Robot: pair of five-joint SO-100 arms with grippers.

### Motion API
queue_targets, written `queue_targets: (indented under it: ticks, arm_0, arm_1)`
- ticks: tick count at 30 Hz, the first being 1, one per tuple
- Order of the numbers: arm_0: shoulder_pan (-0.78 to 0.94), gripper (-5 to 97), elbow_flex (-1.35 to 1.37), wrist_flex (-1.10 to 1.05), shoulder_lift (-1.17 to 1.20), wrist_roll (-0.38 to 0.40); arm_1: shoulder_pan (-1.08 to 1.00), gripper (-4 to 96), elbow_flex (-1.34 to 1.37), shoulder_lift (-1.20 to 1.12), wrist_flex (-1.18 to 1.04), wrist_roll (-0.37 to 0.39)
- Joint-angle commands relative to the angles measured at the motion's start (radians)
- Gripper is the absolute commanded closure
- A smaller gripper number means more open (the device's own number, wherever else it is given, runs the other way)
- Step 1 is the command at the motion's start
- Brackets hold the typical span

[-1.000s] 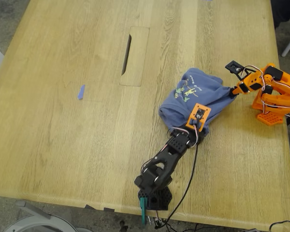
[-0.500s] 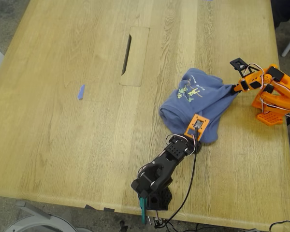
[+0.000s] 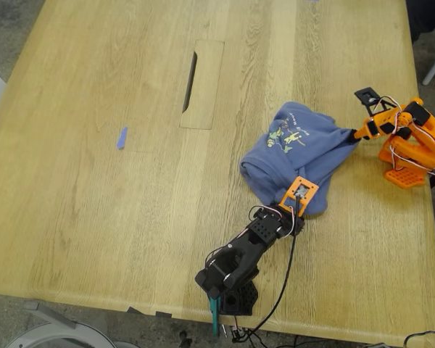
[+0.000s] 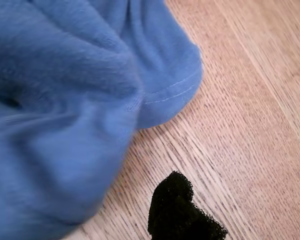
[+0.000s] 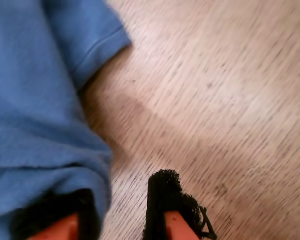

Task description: Fold a T-shirt

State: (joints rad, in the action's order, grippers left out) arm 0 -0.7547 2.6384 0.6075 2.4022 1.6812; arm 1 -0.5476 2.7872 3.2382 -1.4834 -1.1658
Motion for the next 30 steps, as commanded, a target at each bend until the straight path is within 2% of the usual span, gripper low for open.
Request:
queue_targets:
  ticks: [1,4,6,11,15,22,26,30]
  arm_0:
    - [-0.002,40,-0.034,-0.017,0.057,-0.011]
    - [-0.002,30,-0.064,0.067,0.058,-0.04]
    - [-0.011,28,-0.089,0.118,0.06,-0.032]
    - [-0.034,25,-0.164,0.279,0.055,0.032]
    - [-0.028,17,-0.215,0.362,0.054,0.074]
    - [0.026,16,-0.319,0.362,0.026,0.017]
    - [0.084,15,-0.459,0.36,-0.046,-0.057]
    - [0.167,15,-0.595,0.239,-0.167,-0.106]
  arm_1:
    - [0.02,60.0,-0.003,0.041,0.011,0.02]
    - [0.041,56.6,-0.008,0.083,0.012,0.043]
    - [0.061,54.0,-0.02,0.098,-0.015,0.061]
    - [0.098,50.7,-0.038,0.124,-0.044,0.08]
    - [0.086,50.4,-0.043,0.137,-0.066,0.071]
    - [0.025,52.2,-0.158,0.08,-0.095,0.054]
    - [0.051,52.2,-0.282,-0.086,-0.015,0.052]
    - [0.097,55.6,-0.411,-0.313,0.149,0.049]
